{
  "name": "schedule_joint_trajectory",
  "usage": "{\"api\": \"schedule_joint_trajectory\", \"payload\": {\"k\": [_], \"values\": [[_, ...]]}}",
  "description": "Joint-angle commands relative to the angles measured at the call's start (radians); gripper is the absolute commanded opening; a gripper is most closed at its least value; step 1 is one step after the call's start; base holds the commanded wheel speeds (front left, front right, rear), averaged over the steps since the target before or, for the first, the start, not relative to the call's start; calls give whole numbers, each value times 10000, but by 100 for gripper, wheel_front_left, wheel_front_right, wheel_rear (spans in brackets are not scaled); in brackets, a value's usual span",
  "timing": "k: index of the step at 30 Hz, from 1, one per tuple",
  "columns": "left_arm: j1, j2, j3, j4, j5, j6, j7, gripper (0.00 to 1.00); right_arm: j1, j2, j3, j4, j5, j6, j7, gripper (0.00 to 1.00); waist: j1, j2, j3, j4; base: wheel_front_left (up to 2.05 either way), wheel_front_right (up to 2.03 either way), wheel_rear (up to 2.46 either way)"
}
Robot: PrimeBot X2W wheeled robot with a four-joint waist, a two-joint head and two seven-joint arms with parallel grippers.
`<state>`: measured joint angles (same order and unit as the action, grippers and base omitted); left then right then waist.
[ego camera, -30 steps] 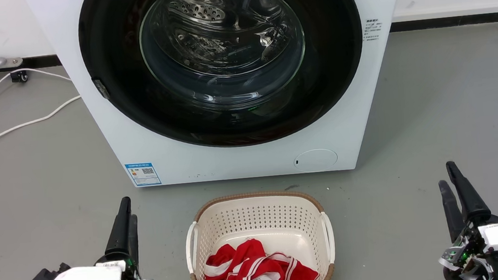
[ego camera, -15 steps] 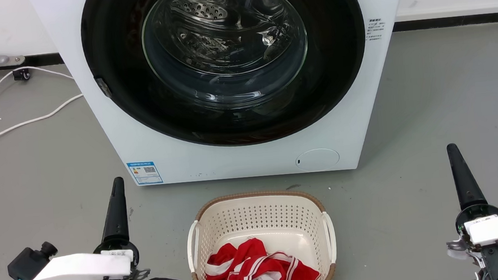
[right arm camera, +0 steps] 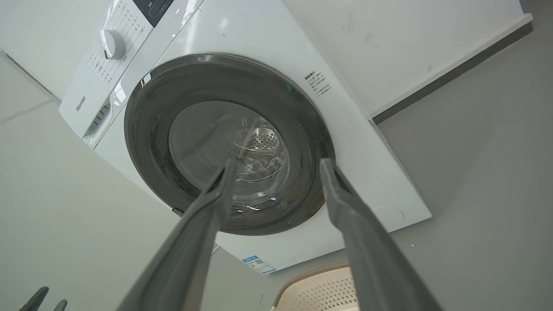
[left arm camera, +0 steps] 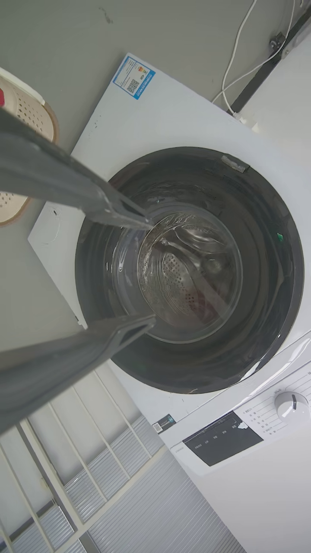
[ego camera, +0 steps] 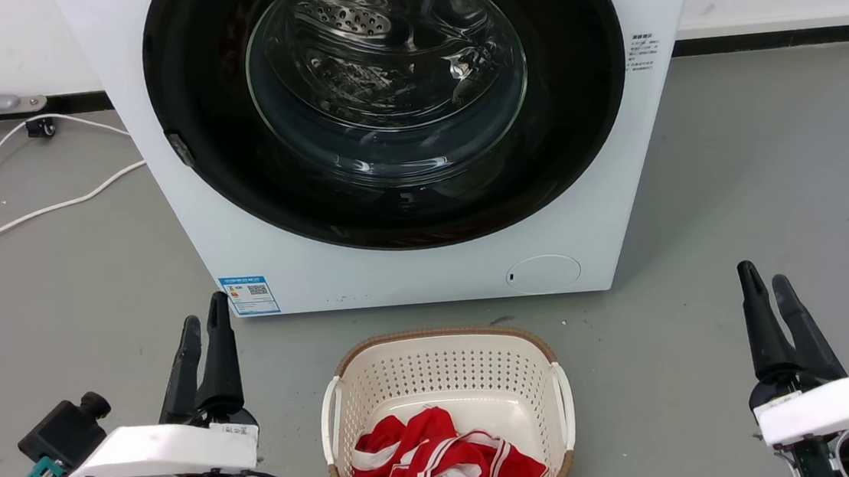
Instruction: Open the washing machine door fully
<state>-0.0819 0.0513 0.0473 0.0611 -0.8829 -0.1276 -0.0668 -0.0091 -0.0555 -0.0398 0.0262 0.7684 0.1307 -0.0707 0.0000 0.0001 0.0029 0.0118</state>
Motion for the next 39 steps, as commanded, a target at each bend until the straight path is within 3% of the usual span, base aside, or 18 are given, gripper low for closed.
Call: {"api": "schedule_joint_trajectory", "payload": {"k": [1, 20, 39], "values": [[-51, 67, -31, -170, 531, -21, -136, 100, 38, 0, 9, -190, -524, 0, -103, 100, 0, -1, -9, 2, 0, 0, 0], [-38, 215, -351, 47, 3274, 98, -678, 100, 328, 19, 88, -456, -3206, 0, -49, 100, 0, -1, -49, -32, 0, 0, 0], [1, 511, -965, 58, 5450, 537, -1157, 100, 544, 38, 52, -646, -5237, -1, -119, 100, 0, -1, -70, 9, 0, 0, 0]]}}
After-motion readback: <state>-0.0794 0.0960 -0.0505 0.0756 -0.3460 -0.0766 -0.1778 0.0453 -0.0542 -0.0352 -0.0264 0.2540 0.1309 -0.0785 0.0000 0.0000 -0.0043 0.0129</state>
